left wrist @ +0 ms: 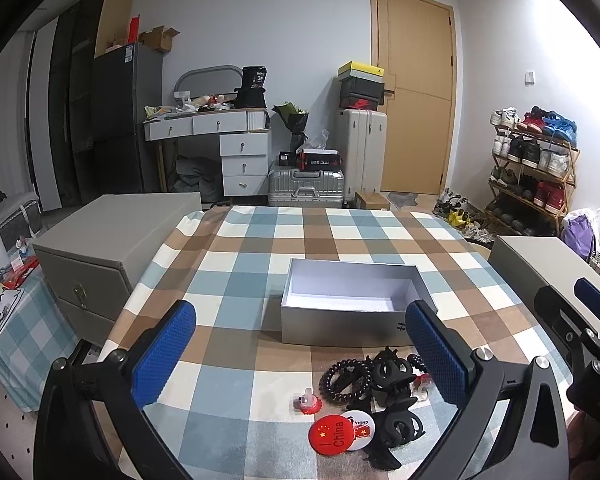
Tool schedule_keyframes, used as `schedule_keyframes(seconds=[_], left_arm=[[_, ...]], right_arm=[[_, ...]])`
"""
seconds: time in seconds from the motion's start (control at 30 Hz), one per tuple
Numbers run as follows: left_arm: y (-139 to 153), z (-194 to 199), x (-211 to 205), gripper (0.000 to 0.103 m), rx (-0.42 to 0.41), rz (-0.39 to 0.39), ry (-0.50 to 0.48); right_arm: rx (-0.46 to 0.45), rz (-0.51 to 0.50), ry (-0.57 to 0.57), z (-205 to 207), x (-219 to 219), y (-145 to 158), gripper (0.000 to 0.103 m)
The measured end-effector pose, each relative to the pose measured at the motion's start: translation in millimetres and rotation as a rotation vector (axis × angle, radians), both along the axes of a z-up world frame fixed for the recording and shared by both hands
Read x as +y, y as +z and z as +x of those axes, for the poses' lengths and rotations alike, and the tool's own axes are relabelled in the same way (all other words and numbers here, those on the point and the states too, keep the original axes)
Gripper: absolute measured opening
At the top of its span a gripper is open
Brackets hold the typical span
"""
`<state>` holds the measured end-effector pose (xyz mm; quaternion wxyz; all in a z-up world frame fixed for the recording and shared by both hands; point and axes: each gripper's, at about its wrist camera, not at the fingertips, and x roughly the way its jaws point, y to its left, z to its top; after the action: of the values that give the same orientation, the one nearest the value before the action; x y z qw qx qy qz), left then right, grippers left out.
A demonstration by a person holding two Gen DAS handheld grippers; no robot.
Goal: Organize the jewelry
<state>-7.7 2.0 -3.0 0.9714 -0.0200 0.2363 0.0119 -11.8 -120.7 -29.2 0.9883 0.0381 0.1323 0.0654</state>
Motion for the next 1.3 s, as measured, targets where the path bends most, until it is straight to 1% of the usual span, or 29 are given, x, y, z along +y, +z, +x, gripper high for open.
schedule_keyframes(seconds=[0.5,0.7,1.3], left_arm=[[-0.1,-0.3,1.3,0.102,0.006,0.000,0.000],[-3.8,1.6,4.0,0.102,0.024,0.004,0.008],[-9.8,0.8,2.6,0.102,0.039,0.008,0.002]], right_arm=[[-0.006,-0.004,0.008,-0.3,-0.2,-1.7,0.103],[0.003,-0.009,0.014,0.9,1.6,-4.3,0.103],[0.003,-0.008,0.024,-1.1,3.7,-4.3,0.103]])
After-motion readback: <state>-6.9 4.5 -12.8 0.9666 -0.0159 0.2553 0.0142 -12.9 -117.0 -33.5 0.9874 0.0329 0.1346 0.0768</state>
